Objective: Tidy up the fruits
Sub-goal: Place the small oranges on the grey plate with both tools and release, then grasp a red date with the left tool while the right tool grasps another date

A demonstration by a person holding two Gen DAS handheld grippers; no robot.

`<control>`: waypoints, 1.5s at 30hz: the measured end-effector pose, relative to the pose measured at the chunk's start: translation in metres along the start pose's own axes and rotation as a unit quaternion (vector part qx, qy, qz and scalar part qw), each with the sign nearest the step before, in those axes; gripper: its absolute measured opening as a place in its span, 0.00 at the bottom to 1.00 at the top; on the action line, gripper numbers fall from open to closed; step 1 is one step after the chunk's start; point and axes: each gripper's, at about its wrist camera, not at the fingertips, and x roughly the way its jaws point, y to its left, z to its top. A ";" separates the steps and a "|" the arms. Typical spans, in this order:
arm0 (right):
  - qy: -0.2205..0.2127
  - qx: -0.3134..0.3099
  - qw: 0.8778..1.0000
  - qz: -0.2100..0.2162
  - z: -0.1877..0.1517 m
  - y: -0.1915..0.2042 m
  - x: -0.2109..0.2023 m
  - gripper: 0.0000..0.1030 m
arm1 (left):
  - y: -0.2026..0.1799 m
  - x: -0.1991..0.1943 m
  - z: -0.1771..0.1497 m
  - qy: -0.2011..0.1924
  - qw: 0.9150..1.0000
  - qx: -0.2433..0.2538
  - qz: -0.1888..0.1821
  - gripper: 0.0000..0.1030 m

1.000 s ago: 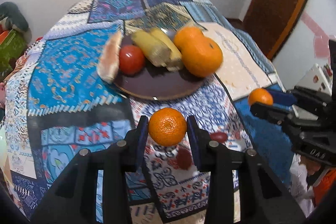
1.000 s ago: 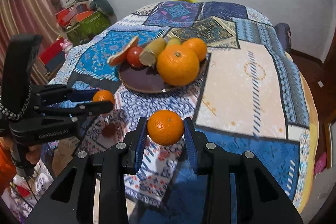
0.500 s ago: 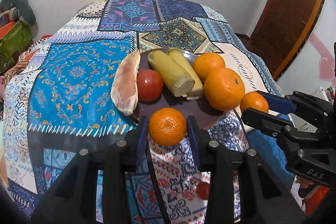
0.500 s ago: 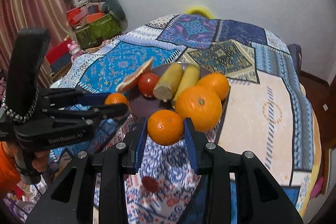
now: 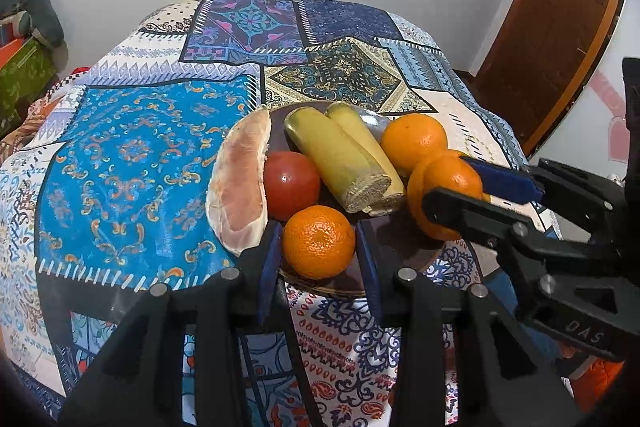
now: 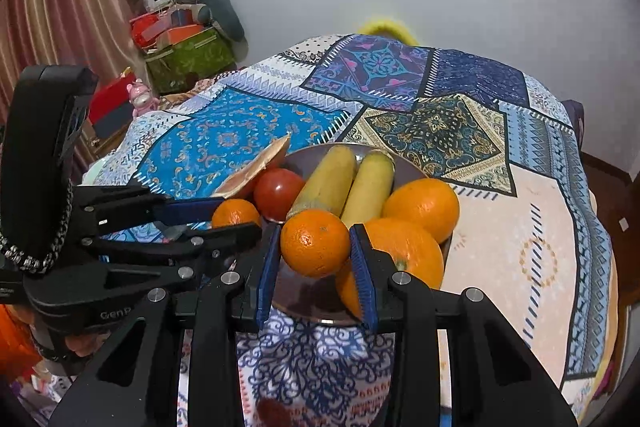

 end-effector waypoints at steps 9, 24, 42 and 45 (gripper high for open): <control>-0.008 0.007 1.000 0.001 0.005 -0.005 0.003 0.44 | -0.006 0.001 0.000 -0.005 1.000 0.012 0.009 0.42; -0.011 0.032 0.999 -0.009 -0.006 -0.011 -0.038 0.44 | -0.020 -0.049 -0.009 -0.025 0.999 0.024 0.020 0.42; -0.015 0.037 0.999 -0.024 -0.043 0.016 -0.092 0.44 | -0.045 -0.129 -0.053 -0.050 0.997 0.032 0.040 0.60; -0.009 0.039 0.999 -0.028 -0.051 0.019 -0.094 0.44 | -0.047 -0.132 -0.059 -0.045 0.998 0.034 0.039 0.63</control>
